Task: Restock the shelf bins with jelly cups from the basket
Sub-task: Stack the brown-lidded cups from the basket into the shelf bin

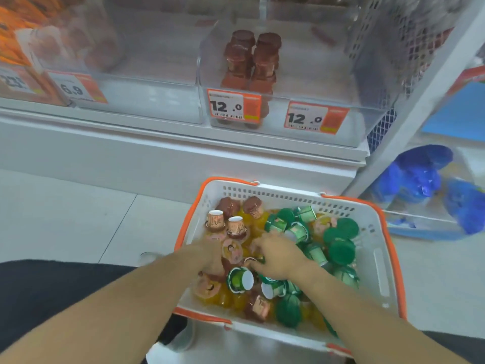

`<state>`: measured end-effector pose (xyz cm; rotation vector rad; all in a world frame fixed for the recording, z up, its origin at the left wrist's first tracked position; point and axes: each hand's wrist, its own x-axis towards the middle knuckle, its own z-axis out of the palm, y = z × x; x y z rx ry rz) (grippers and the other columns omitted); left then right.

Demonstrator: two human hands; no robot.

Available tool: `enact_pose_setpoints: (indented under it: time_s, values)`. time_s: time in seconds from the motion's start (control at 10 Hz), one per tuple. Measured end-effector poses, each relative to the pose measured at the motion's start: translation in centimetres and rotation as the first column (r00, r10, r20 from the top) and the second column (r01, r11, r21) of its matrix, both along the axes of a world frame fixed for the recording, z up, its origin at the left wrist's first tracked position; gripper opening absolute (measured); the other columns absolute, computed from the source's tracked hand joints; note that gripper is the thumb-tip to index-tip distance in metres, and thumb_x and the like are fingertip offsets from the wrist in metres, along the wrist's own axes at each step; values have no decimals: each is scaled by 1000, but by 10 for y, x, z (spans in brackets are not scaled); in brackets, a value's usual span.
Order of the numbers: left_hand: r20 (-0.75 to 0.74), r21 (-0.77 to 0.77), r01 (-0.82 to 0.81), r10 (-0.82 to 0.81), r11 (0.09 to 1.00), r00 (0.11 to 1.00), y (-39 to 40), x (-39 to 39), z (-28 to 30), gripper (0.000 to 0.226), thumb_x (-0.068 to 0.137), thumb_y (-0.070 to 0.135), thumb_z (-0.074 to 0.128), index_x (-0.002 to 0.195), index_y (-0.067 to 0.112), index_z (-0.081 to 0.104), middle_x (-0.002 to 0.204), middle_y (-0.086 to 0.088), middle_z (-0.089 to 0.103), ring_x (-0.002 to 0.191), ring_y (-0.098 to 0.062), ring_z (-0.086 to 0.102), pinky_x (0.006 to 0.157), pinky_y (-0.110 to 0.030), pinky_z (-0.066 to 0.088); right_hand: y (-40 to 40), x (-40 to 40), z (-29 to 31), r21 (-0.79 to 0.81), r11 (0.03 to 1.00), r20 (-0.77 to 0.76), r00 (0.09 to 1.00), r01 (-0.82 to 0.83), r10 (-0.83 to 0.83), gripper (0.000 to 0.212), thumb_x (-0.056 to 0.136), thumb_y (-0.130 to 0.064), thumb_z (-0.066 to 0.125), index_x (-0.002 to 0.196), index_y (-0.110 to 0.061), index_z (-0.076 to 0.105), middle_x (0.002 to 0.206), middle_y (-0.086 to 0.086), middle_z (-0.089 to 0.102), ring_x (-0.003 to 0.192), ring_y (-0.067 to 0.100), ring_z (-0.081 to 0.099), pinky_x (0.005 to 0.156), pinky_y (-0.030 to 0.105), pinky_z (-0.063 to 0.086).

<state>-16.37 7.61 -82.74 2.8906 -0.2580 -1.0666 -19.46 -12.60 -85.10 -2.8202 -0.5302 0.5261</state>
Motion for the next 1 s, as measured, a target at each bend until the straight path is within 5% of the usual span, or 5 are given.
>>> enact_pose_setpoints:
  time_s: [0.3, 0.5, 0.6, 0.8, 1.0]
  values:
    - [-47, -211, -244, 239, 947, 970, 3, -40, -34, 71, 75, 35, 79, 135, 32, 40, 114, 5, 63, 104, -16, 60, 86, -25, 53, 45, -28, -17, -205, 962, -66, 983, -183, 172, 91, 78, -57, 69, 147, -11, 31, 145, 14, 44, 129, 37, 39, 111, 56, 20]
    - [-180, -229, -367, 332, 901, 926, 17, -14, -10, 34, 76, 36, 79, 98, 28, 54, 87, 11, 58, 85, -10, 59, 67, -18, 51, 46, -22, -19, -149, 989, -74, 997, -2, -9, 56, 93, -54, 42, 133, -15, 50, 128, 13, 56, 121, 34, 45, 107, 54, 24]
    - [-300, -329, -547, 464, 770, 833, 24, -5, -1, 28, 78, 29, 82, 88, 23, 56, 88, 2, 64, 84, -16, 67, 72, -28, 60, 45, -11, -23, -326, 945, -79, 997, -30, 5, 37, 96, -27, 47, 129, -14, 56, 135, 18, 51, 126, 34, 43, 107, 48, 27]
    - [-300, -362, -656, 584, 662, 754, 28, -5, 1, 35, 82, 41, 77, 89, 18, 53, 97, -12, 70, 67, -20, 68, 75, -34, 62, 51, 10, -26, -441, 889, -243, 970, -120, 11, 52, 91, -35, 64, 136, -11, 53, 140, 17, 45, 132, 33, 38, 110, 43, 27]
    - [-379, -330, -698, 588, 635, 715, 25, -9, 17, 33, 86, 45, 72, 89, 19, 51, 91, -8, 68, 77, -25, 74, 75, -35, 62, 51, 1, -33, -345, 936, -120, 992, -73, 33, 46, 84, -34, 71, 124, -18, 57, 124, 14, 58, 120, 32, 50, 106, 42, 34]
